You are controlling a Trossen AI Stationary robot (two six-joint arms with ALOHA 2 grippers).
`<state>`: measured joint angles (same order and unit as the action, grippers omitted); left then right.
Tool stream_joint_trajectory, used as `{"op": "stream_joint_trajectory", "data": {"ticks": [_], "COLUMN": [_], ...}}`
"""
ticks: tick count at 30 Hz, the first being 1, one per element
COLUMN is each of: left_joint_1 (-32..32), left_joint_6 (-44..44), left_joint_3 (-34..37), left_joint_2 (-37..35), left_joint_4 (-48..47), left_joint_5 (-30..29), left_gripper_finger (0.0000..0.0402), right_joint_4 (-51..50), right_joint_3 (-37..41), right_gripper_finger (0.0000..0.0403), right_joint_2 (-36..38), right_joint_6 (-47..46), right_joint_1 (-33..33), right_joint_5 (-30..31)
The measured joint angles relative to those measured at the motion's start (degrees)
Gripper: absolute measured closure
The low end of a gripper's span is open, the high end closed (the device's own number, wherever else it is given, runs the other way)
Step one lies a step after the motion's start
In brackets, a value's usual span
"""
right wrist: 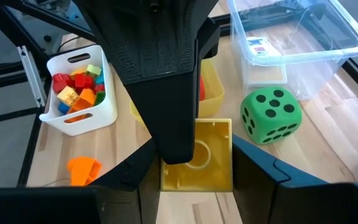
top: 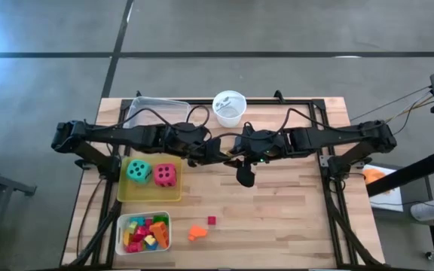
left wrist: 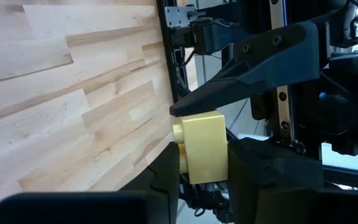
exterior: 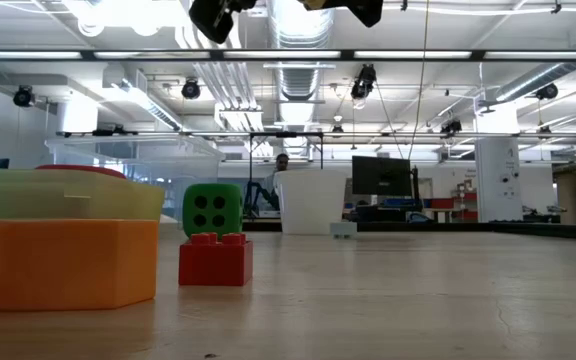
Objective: Pick & Place Toys
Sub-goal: Put the yellow game piece into the white bin
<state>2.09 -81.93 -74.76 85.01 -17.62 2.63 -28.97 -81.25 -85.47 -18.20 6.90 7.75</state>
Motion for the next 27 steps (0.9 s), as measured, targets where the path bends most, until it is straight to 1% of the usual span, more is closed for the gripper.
{"op": "stream_joint_trajectory", "data": {"ticks": [4, 7, 12, 14, 16, 20, 22, 24, 27], "left_joint_1": [0.00, 0.00, 0.00, 0.00, 0.00, 0.16, 0.86, 2.48, 6.33], "left_joint_6": [0.23, 1.20, 3.67, 5.23, 8.46, 17.92, 21.24, 22.75, 23.89], "left_joint_3": [0.00, 0.00, 0.20, 0.22, 0.20, 0.20, 0.20, 0.20, 0.19], "left_joint_2": [0.00, 0.00, 0.19, -0.13, -0.54, -2.13, -3.18, -4.22, -5.60], "left_joint_4": [0.01, -0.39, -4.33, -6.62, -7.78, -10.89, -13.92, -17.76, -23.56], "left_joint_5": [0.28, 0.96, 3.76, 5.11, 7.15, 14.28, 17.34, 19.00, 19.39], "left_gripper_finger": [0.0318, 0.0318, 0.0319, 0.0319, 0.0319, 0.0319, 0.0319, 0.0319, 0.0319], "right_joint_4": [-0.01, -0.34, -1.50, -1.78, -2.02, -2.16, -2.32, -2.32, -2.40], "right_joint_3": [0.00, 0.00, -0.14, 0.03, 0.11, 0.11, 0.28, 0.55, 1.17], "right_gripper_finger": [0.0251, 0.0240, 0.0190, 0.0167, 0.0146, 0.0115, 0.0104, 0.0095, 0.0087], "right_joint_2": [0.00, 0.00, 0.24, 0.23, 0.20, 0.35, 0.35, 0.35, 0.32], "right_joint_6": [-0.15, -1.16, -3.50, -4.41, -4.50, -4.35, -4.07, -4.05, -4.12], "right_joint_1": [0.00, -0.01, -0.02, 0.00, 0.09, 0.27, 0.37, 0.37, 0.37], "right_joint_5": [-0.11, -0.90, -5.05, -5.65, -5.61, -5.62, -6.42, -6.65, -6.71]}}
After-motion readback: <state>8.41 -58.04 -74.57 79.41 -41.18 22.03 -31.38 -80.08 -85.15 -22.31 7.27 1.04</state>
